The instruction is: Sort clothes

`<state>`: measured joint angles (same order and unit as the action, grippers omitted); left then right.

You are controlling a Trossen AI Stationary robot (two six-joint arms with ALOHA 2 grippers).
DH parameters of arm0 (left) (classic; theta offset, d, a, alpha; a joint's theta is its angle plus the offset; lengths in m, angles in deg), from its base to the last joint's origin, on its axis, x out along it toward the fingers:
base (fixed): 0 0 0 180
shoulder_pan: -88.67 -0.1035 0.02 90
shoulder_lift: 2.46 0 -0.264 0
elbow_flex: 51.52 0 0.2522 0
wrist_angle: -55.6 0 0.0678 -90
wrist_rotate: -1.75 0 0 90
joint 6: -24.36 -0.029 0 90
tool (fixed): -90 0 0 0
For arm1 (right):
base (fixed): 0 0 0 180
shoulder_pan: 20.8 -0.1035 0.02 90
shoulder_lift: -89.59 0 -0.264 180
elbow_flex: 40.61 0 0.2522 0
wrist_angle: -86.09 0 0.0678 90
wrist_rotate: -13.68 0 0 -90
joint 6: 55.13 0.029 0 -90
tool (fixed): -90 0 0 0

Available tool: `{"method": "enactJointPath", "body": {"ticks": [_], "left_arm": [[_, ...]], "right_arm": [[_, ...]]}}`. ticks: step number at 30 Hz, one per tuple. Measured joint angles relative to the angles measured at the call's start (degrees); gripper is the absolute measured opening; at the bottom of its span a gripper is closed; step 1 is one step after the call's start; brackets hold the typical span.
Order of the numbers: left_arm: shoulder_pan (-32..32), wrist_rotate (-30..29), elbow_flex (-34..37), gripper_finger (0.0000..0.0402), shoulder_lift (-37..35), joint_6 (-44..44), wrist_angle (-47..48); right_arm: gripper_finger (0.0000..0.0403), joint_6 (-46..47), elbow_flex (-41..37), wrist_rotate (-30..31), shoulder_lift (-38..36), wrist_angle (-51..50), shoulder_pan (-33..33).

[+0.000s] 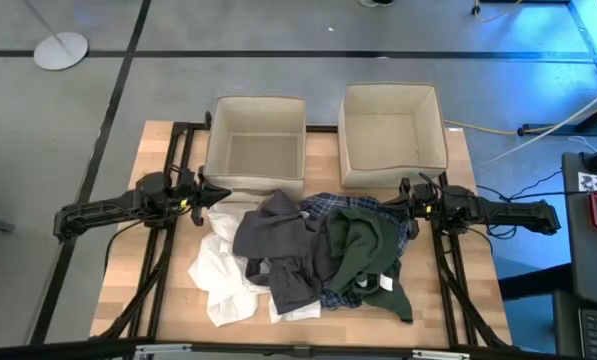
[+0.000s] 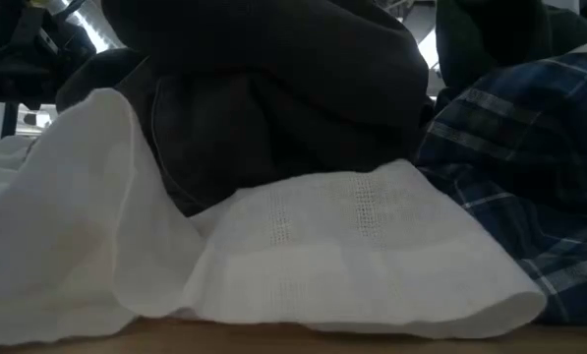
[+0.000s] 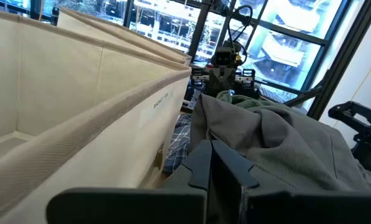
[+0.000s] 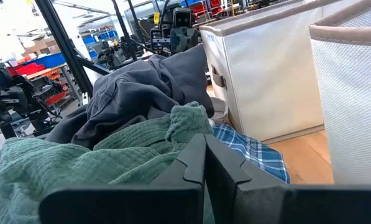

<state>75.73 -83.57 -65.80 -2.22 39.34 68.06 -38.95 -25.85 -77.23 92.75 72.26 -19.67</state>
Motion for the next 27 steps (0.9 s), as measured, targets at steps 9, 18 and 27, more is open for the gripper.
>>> {"method": "enactJointPath", "body": {"ticks": [9,18,27], "left_arm": [[0.0,0.0,0.0,0.0004,0.0,0.0,0.0],[0.0,0.0,0.0,0.0004,0.0,0.0,0.0],[0.0,-2.3,0.0,0.0004,0.0,-4.9,-3.3]], "right_arm": [[0.0012,0.0,0.0,0.0,0.0,0.0,0.0],[0.0012,-1.7,-0.2,0.9,0.0,1.6,0.0],[0.0012,-3.0,-0.2,9.6,0.0,10.1,0.0]]}}
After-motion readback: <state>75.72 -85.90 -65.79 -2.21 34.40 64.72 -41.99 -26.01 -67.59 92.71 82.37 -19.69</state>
